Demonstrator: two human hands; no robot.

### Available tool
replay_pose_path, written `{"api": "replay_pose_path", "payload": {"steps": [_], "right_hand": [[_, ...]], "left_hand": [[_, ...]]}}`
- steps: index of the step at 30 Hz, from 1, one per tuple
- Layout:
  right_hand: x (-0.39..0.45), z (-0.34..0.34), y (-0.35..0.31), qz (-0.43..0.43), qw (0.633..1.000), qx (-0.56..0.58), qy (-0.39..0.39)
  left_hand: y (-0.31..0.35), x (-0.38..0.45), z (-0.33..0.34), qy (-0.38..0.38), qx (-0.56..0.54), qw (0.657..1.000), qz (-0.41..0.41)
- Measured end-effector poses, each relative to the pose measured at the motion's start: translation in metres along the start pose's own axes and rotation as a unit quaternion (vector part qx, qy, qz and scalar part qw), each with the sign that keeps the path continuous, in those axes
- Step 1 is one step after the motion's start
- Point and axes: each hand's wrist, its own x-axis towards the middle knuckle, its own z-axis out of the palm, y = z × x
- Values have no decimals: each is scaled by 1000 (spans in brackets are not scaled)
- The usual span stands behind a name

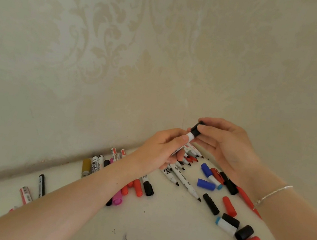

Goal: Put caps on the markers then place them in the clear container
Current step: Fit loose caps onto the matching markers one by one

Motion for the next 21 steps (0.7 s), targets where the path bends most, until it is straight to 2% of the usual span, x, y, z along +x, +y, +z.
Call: {"api": "replay_pose_path", "payload": {"steps": [4, 12, 18, 21], "right_hand": [[1, -2, -1, -13, 995, -101, 14], [5, 6, -5, -61, 987, -141, 56], [6, 7, 0, -72, 981, -153, 97], [7, 7, 4, -73, 975, -181, 107]], "left_hand": [[-2, -1, 1, 18, 6, 1000, 5], [-3, 9, 8, 80, -43, 996, 20], [-3, 17, 14, 102, -38, 994, 24], [-13, 17, 16, 117, 3, 992, 47]]}}
